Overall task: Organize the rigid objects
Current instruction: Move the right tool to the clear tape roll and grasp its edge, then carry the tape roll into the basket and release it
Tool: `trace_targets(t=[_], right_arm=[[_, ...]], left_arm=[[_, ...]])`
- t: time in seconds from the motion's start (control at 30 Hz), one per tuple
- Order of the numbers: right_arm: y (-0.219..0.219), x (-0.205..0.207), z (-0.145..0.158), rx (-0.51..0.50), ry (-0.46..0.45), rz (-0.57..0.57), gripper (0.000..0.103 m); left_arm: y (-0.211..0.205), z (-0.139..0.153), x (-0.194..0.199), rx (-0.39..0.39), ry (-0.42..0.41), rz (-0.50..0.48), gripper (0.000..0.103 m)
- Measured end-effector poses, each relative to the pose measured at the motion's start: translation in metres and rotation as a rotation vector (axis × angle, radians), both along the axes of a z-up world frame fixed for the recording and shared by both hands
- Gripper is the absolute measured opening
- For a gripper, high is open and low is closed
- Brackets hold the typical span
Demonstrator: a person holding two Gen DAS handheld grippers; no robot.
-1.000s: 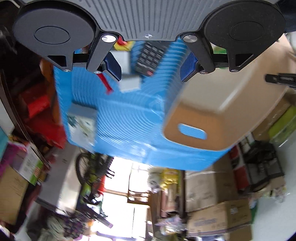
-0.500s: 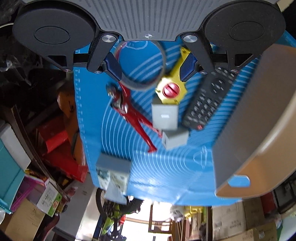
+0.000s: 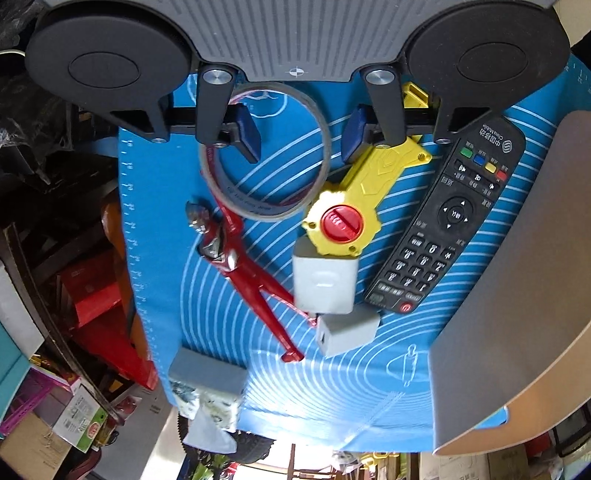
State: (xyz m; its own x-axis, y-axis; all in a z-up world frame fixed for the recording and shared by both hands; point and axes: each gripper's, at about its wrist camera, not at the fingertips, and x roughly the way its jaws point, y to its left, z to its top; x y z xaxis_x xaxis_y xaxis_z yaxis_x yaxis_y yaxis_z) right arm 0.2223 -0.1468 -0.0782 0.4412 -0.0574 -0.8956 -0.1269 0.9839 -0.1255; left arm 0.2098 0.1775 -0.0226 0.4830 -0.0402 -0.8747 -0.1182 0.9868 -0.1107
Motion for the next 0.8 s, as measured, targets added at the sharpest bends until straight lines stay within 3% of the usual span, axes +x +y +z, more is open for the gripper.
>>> trace_targets(t=[0.17,0.3,0.53,0.8], right_arm=[[0.002,0.001,-0.001,0.023,-0.008,0.008,0.044],[0.006,-0.003,-0.002,0.047,-0.014,0.018,0.018],[-0.001,-0.007,0.004,0.06,-0.047,-0.026,0.017],[-0.009,-0.013,0.038,0.085,-0.145,-0.08,0.017]], left_arm=[[0.0,0.0,0.0,0.001,0.0,0.0,0.007],[0.0,0.0,0.0,0.0,0.0,0.0,0.007],[0.0,0.0,0.0,0.0,0.0,0.0,0.007],[0.0,0.0,0.0,-0.002,0.0,0.001,0.007]])
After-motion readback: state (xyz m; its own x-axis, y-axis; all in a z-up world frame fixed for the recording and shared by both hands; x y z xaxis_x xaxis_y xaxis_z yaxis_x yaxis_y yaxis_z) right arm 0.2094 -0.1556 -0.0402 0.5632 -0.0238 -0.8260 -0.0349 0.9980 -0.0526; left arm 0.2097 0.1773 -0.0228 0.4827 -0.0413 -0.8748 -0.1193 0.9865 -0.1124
